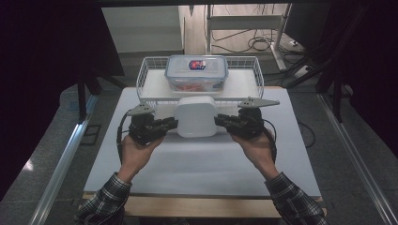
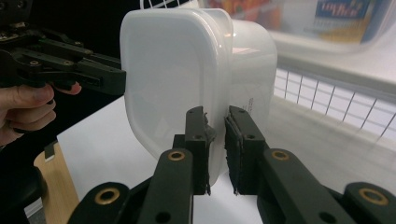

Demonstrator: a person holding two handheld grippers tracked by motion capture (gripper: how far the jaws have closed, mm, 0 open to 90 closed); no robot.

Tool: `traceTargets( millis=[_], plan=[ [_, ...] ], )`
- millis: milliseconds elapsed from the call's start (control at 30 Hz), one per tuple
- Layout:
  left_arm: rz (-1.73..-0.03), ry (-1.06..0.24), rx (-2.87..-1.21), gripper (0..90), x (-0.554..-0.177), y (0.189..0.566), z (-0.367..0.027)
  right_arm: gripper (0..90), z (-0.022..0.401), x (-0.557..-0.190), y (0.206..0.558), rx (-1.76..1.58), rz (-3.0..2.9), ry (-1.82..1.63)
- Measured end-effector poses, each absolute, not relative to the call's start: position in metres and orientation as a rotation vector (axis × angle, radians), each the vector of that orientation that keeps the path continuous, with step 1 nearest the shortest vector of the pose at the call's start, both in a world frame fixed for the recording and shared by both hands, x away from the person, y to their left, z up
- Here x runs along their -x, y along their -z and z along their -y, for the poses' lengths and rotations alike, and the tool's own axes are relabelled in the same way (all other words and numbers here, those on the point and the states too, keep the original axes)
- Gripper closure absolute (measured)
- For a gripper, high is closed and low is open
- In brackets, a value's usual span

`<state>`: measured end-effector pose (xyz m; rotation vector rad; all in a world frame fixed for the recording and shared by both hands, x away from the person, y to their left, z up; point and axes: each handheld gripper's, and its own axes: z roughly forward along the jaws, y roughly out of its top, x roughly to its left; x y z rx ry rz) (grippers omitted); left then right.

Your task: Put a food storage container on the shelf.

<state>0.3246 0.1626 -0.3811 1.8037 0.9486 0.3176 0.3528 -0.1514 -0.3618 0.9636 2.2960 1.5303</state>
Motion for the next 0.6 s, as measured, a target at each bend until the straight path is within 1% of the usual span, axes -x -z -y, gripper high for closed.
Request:
traceTargets(
  millis=[600],
  plan=[
    [-0.924, -0.395, -1.773, 77.6, -0.333, 0.334, -0.164, 79.4, 0.149, -0.364, 0.319, -0.919, -2.228, -1.582]
  ],
)
